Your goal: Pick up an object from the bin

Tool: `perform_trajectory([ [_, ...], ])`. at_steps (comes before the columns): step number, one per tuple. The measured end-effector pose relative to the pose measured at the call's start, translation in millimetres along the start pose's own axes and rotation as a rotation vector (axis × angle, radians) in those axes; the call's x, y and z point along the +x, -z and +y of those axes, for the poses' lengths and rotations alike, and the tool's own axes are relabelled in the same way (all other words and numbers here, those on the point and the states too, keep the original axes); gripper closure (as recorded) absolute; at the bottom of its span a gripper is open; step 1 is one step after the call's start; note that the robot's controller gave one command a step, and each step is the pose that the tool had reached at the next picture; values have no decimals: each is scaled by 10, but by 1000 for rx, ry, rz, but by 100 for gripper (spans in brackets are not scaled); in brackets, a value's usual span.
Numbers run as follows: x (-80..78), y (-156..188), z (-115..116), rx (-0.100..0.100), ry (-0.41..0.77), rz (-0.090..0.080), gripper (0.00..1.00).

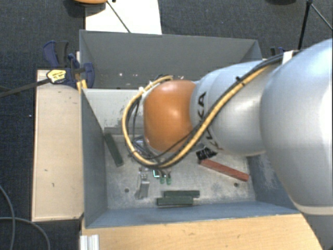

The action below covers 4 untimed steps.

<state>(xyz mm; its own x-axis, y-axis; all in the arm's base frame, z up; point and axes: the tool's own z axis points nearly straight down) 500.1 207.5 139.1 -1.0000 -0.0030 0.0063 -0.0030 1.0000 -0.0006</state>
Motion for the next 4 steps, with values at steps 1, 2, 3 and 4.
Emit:
perform_trajectory([
  [1,-22,43,-9,-2,-5,-7,0],
  [2,-30,179,-381,-2,59,-4,0],
  [3,-91,-72,-702,0,223,-17,0],
  [4,190,-265,-911,0,464,-4,0],
])
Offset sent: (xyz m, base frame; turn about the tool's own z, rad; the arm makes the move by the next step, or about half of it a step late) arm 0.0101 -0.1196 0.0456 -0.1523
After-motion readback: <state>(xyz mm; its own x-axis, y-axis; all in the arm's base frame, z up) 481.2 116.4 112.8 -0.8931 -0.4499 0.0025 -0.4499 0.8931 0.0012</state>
